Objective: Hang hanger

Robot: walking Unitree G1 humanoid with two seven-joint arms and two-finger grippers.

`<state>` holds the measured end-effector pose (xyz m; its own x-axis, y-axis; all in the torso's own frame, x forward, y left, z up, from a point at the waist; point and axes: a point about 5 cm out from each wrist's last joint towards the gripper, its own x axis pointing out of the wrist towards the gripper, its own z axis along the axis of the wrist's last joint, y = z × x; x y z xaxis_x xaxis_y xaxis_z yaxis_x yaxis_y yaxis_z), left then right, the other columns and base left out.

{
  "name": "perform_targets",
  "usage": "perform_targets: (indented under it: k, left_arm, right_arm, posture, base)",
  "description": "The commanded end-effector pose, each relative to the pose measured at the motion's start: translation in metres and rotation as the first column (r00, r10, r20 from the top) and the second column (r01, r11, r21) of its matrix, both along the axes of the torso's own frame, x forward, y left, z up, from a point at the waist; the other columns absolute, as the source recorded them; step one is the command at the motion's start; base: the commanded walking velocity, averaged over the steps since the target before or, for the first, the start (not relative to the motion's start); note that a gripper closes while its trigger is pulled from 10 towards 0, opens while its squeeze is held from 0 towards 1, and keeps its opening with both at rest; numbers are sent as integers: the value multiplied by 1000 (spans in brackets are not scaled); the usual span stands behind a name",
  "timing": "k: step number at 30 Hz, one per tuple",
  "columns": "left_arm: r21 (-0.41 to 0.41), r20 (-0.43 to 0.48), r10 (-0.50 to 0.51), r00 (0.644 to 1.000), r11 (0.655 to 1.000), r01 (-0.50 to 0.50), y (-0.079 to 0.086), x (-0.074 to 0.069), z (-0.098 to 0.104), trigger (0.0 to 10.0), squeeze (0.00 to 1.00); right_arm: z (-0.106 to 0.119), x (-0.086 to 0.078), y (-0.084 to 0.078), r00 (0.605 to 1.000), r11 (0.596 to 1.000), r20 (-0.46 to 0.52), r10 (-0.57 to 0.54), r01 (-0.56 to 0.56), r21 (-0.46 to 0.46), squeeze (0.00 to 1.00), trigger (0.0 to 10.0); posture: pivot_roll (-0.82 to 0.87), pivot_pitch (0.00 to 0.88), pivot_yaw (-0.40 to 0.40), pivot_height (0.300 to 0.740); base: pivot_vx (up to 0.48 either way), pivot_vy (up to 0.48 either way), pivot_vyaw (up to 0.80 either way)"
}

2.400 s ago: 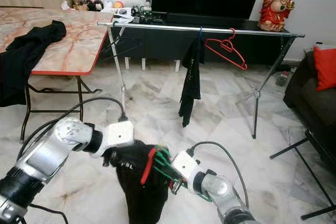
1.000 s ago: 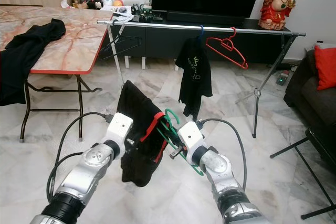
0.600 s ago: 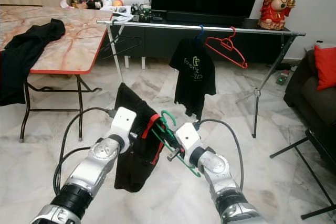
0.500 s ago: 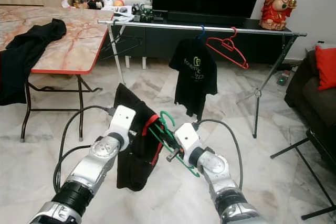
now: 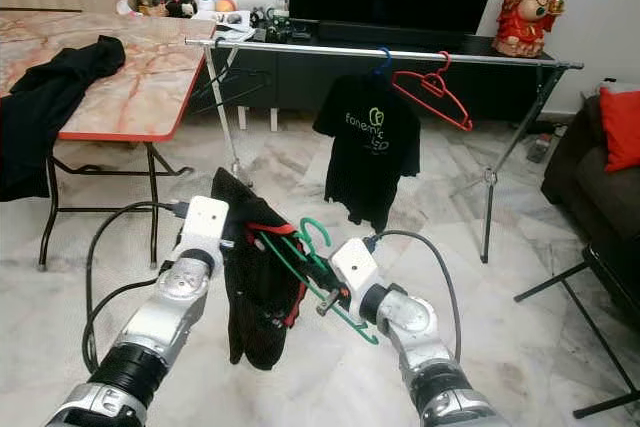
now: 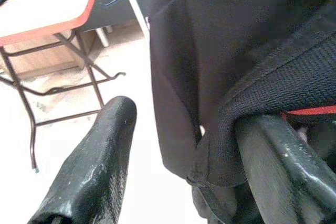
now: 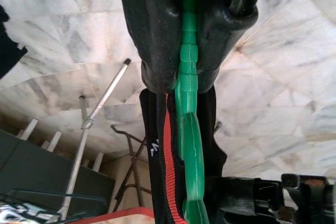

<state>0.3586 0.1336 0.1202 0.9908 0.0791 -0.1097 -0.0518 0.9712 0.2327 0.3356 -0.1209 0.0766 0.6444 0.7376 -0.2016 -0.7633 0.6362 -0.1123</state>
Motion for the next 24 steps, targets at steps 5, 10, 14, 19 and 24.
perform_targets:
  k: [5,10,14,19,24]
  left_arm:
    - [-32,46,4,999,999,-2,1,-1,1,0,0]
    - [-25,72,7,997,1000,-5,1,-2,3,0,0]
    - [-20,70,11,997,1000,-9,4,-2,1,0,0]
    - [-13,68,-4,998,1000,5,3,-3,-2,0,0]
    - [-9,68,-24,997,1000,25,1,-3,-3,0,0]
  right_arm:
    - [9,2,-11,1000,998,9,21,-21,51,0,0]
    - [8,-2,-12,996,994,-28,90,-88,71,0,0]
    - [8,-3,-16,990,989,-55,129,-124,83,0,0]
    - [9,-5,-19,981,979,-89,174,-163,119,0,0]
    - [9,-6,-22,968,971,-127,215,-198,134,0,0]
  posture:
    - [132,0,-106,740]
    - [135,0,-114,740]
    - [139,0,-122,740]
    - [154,0,-143,740]
    - [160,0,-153,740]
  base:
    - [0,0,0]
    - [0,0,0]
    - [0,0,0]
    - [0,0,0]
    - [0,0,0]
